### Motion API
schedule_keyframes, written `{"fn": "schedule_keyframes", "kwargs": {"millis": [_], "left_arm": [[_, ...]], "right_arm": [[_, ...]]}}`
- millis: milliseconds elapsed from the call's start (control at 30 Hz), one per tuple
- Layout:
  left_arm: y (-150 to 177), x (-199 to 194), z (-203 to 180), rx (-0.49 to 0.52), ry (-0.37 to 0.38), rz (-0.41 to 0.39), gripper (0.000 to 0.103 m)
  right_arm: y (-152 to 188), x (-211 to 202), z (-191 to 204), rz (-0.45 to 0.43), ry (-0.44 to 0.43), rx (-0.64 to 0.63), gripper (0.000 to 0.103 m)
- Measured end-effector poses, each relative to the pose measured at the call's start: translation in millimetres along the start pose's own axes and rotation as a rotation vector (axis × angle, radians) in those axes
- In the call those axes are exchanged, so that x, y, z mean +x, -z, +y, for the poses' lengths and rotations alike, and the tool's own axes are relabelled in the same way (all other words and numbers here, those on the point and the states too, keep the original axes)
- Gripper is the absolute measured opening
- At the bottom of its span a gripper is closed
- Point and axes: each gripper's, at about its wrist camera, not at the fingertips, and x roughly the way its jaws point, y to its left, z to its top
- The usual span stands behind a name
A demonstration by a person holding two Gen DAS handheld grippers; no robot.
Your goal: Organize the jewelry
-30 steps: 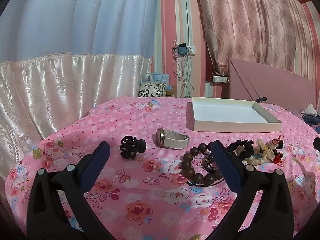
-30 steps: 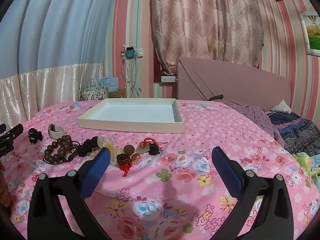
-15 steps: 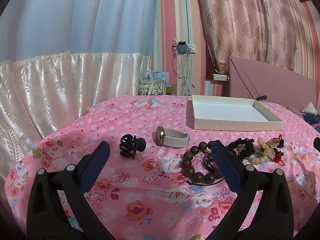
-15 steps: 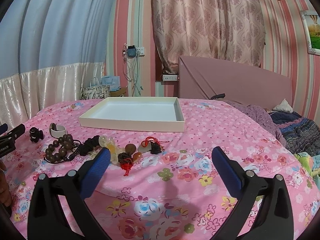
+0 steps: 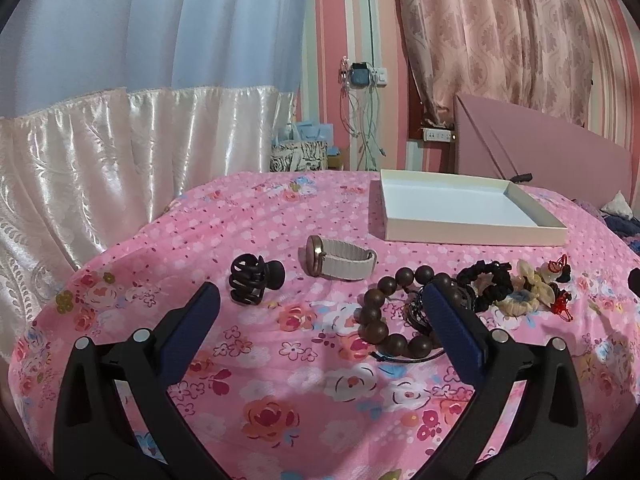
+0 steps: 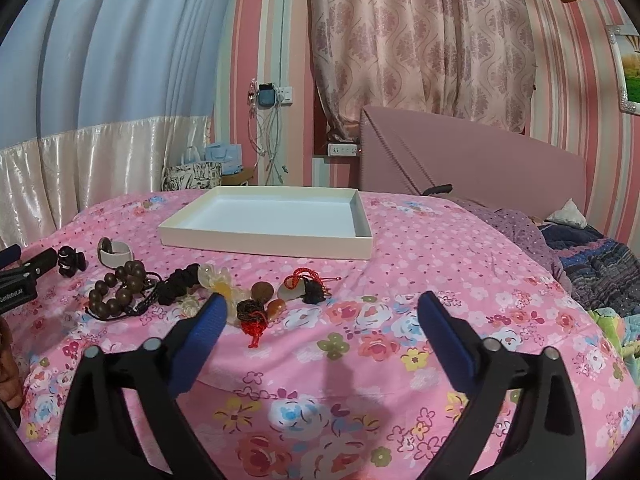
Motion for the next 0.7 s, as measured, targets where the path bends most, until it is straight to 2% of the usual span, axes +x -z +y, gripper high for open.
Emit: {"fn": "schedule_keyframes", "kwargs": {"millis": [200,333,433,533,600,700], "left_arm": [[0.1,6.3,-3.2,0.016,-0.006,0.034,0.1],[-2.3,13.4,0.1,0.001,0.012,0.066,0.1],[-6.0,16.1,5.5,-0.016,0.026,0.074,0.1],[-13.2,22.4,6.7,0.003,0.02,0.085,0.1],[-19.9,28.3,8.5,0.002,0.032,0.093,0.1],[-33.7,40.5,11.1,-0.005,0.059,0.096,0.1]], "right_arm": [[-1.2,-0.1,2.1,-0.026,-0.021,-0.003,0.082],[-4.0,7.7,-2.6,0.033,-0.103,0.031,0.059],[-11.7,19.4,-10.6,0.066,-0.141,0.083,0.058],[-22.2,30.9,-9.7,0.057,-0.143,0.083,0.058],[-26.2,42.4,-9.0,0.092,-0.152,0.09,0.058],[-29.0,62.4,-7.9,0.173,-0.187,0.125,0.05]]}}
